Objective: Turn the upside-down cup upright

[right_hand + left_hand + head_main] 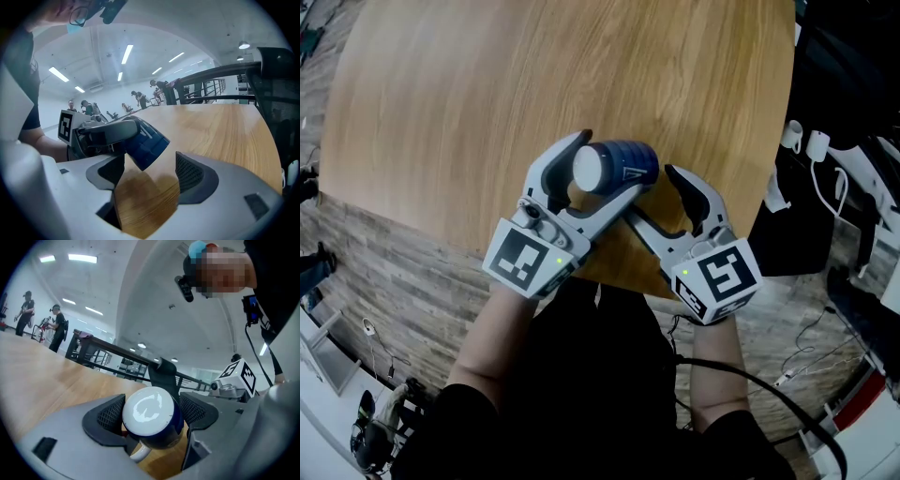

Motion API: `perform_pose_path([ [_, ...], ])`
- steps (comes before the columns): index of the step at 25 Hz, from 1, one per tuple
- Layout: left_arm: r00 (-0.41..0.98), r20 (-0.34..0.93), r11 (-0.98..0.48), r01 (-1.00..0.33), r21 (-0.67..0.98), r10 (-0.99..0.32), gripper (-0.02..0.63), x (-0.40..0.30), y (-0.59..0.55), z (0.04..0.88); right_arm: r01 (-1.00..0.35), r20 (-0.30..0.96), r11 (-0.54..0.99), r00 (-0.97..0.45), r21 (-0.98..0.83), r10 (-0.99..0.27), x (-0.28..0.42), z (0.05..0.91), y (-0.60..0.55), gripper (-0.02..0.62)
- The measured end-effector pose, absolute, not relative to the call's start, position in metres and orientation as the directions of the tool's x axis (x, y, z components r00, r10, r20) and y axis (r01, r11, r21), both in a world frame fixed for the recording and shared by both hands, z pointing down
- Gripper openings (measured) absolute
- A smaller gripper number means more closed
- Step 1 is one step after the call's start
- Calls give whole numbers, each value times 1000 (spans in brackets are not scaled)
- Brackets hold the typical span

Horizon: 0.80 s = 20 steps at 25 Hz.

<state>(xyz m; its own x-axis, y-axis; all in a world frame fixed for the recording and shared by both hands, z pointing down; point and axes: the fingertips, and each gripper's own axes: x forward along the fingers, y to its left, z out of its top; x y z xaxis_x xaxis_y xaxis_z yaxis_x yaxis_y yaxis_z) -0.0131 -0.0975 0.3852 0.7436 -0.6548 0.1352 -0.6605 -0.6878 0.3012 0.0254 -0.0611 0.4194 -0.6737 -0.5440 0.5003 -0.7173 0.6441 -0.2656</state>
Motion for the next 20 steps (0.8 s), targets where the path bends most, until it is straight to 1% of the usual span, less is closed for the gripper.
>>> perform_pose_path([
  [5,701,263,-687,-709,159,-662,374,-11,-99,391,-733,548,628,-649,-263,-528,27,428,-55,342],
  [9,667,346,-695,-717,57,-660,374,-3,-103,400,-741,579,615,-636,-270,-511,32,437,-51,342],
  [14,618,438,-723,-681,-117,-653,374,10,-100,413,-746,603,605,-625,-277,-496,38,445,-43,342],
  [20,604,518,-766,-619,-174,-606,374,26,-95,426,-759,620,583,-613,-290,-490,50,448,-34,342],
])
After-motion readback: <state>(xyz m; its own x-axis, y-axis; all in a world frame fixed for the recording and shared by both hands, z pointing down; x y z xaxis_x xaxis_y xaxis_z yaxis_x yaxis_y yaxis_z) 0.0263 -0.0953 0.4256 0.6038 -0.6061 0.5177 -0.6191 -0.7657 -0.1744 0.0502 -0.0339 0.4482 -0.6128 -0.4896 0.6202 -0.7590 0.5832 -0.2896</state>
